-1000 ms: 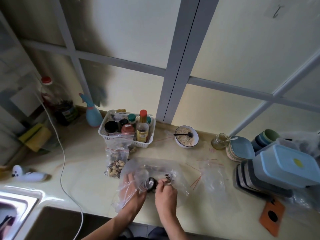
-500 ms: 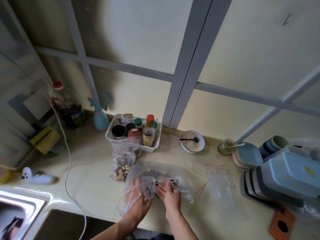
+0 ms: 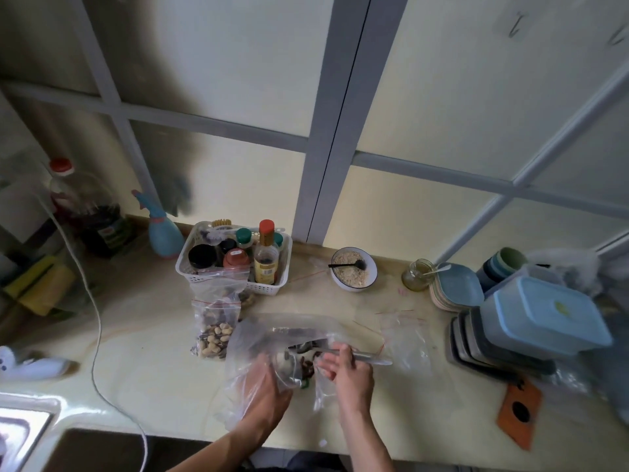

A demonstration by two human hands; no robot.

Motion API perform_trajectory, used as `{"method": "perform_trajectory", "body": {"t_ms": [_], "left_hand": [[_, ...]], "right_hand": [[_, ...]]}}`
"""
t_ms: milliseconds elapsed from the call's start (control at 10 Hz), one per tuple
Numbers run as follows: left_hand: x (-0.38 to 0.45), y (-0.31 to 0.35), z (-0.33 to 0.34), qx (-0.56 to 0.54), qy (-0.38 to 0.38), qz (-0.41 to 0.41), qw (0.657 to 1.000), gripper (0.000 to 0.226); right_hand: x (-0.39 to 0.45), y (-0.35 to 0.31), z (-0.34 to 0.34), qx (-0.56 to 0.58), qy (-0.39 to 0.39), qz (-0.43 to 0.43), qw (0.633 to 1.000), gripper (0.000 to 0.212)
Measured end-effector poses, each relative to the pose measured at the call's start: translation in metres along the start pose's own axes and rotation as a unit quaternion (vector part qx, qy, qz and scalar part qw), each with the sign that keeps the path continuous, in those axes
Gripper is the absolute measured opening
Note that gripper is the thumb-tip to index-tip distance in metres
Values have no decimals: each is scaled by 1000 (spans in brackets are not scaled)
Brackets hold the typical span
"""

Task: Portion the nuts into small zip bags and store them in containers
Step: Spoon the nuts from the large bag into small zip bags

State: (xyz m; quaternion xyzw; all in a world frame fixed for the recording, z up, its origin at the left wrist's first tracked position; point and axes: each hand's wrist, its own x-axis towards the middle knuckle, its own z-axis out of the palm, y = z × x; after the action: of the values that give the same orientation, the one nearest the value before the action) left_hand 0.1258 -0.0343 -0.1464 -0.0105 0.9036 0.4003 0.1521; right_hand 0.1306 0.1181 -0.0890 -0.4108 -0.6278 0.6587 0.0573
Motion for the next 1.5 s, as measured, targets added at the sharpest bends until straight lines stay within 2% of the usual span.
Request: {"method": "perform_trajectory", "body": {"t_ms": [100, 200, 300, 400, 500, 600, 700, 800, 900, 1000, 1100, 1200, 1300, 1400, 1500], "left_hand": [[-4, 11, -1, -53, 12, 22, 998, 54], [-3, 20, 2, -66, 27, 36, 997, 60], [-1, 26, 1, -49, 35, 30, 998, 57], [1, 25, 3, -12, 47, 50, 998, 57], [3, 23, 3, -36, 49, 70, 996, 55], [1, 22, 1, -90, 54, 87, 991, 52], [-3, 21, -3, -150, 38, 71, 985, 54], [-4, 19, -4, -215, 23, 59, 975, 53], [-1, 8, 1, -236, 14, 55, 970, 50], [4, -5, 2, -212, 10, 24, 977, 49], [7, -21, 11, -166, 31, 2, 986, 65], [10, -43, 8, 63, 92, 10, 994, 64], [3, -47, 13, 629, 134, 135, 753, 55], [-19, -51, 7, 543, -23, 137, 828, 63], [-21, -48, 7, 468, 37, 115, 875, 54]], "right_hand": [[-4, -9, -12, -11, 0, -16, 1000, 31], [-12, -19, -23, -31, -1, -24, 999, 32], [-20, -26, -30, -72, -17, -45, 996, 30], [-24, -22, -33, -121, -60, -58, 989, 28], [-29, -19, -33, -159, -137, -96, 973, 25], [-36, -23, -35, -204, -241, -130, 940, 25], [-42, -30, -33, -243, -296, -160, 910, 24], [-45, -36, -30, -229, -285, -205, 908, 24], [-44, -36, -30, -207, -267, -222, 915, 23], [-42, -34, -30, -162, -255, -215, 929, 23], [-44, -35, -30, -92, -199, -219, 951, 22], [-44, -36, -28, -70, -79, -207, 973, 21], [-42, -23, -27, -173, -7, -201, 964, 24], [-41, -2, -21, -272, -14, -208, 939, 20], [-36, 12, -5, -275, -54, -204, 938, 16]]}}
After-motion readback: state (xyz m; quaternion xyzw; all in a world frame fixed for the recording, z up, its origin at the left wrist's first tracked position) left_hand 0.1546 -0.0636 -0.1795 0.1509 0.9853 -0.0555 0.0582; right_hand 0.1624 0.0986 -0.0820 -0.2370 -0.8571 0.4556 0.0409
